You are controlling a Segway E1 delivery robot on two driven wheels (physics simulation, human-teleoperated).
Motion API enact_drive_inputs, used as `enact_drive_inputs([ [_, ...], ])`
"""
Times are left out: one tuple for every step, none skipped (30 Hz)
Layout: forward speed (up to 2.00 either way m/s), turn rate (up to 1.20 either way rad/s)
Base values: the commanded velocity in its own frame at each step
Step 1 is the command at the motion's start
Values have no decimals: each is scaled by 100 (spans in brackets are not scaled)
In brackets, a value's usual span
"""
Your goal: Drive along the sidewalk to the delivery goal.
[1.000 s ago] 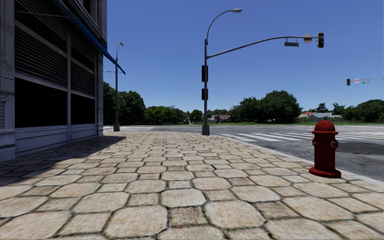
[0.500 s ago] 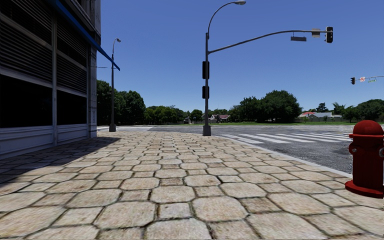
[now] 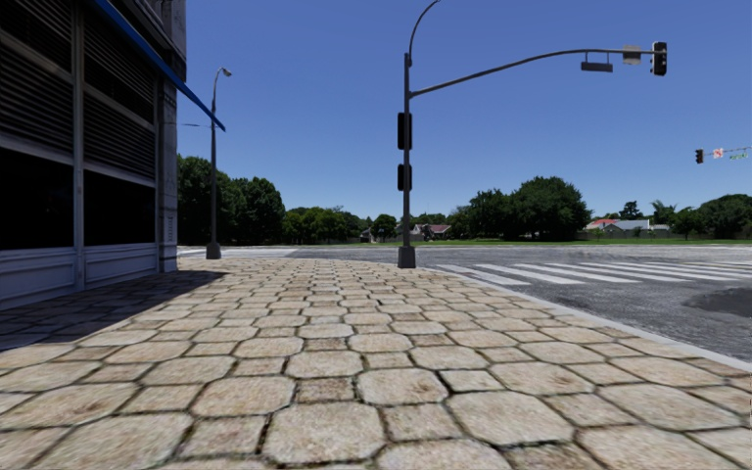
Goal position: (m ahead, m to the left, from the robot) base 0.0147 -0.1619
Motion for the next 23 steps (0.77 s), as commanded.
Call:
enact_drive_inputs([
  [0,0],
  [0,0],
  [0,0],
  [0,0],
  [0,0],
  [0,0],
  [0,0],
  [0,0],
  [0,0],
  [0,0],
  [0,0],
  [0,0],
  [0,0],
  [0,0],
  [0,0],
  [0,0],
  [0,0],
  [0,0],
  [0,0],
  [0,0],
  [0,0],
  [0,0],
  [0,0],
])
